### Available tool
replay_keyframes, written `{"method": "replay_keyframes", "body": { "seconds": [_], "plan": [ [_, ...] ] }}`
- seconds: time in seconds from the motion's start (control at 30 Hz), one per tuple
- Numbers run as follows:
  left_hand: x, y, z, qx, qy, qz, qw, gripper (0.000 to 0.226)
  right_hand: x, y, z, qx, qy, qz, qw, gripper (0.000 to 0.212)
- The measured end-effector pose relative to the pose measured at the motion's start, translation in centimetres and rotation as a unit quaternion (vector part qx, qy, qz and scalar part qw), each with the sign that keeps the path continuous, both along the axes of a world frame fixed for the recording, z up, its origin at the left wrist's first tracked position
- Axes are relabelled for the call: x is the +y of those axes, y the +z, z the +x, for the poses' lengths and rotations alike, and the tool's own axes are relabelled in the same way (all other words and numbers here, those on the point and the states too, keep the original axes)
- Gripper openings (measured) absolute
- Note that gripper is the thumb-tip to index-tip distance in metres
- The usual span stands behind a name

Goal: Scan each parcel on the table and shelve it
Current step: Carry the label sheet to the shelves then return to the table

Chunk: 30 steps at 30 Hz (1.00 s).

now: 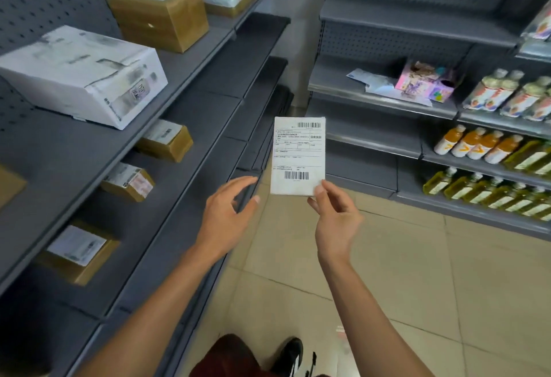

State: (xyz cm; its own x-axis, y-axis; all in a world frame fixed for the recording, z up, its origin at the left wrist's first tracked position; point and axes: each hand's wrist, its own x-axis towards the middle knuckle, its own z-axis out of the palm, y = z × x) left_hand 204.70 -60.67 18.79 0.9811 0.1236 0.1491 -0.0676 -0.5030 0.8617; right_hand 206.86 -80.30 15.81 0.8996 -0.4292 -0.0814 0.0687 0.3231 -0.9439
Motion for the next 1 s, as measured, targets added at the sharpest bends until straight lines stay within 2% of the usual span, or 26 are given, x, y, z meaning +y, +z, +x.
{"method": "replay_keyframes", "body": {
  "seconds": [0.27, 0.43, 0.7, 0.9, 1.0],
  "plan": [
    [1.1, -1.9, 9.3, 0.004, 0.036, -0.027, 0.999, 0.036, 0.7, -0.8, 10.7, 0.014, 0.033, -0.022, 0.999, 0.014],
    [2.7, -2.2, 17.2, 0.013, 0.057, -0.077, 0.995, 0.033, 2.5, -1.2, 18.7, 0.016, 0.038, -0.046, 0.998, 0.015],
    [5.4, -1.7, 28.3, 0.025, 0.061, -0.076, 0.995, 0.031, 5.1, -1.3, 29.1, 0.029, 0.061, -0.087, 0.994, 0.012],
    [6.8, -2.6, 33.3, 0.035, 0.066, -0.082, 0.994, 0.032, 6.6, -2.7, 34.9, 0.056, 0.111, -0.118, 0.985, 0.012],
    [7.7, -3.5, 34.7, 0.051, 0.098, -0.083, 0.99, 0.033, 7.8, -3.6, 37.8, 0.076, 0.149, -0.131, 0.977, 0.014]
  ]
}}
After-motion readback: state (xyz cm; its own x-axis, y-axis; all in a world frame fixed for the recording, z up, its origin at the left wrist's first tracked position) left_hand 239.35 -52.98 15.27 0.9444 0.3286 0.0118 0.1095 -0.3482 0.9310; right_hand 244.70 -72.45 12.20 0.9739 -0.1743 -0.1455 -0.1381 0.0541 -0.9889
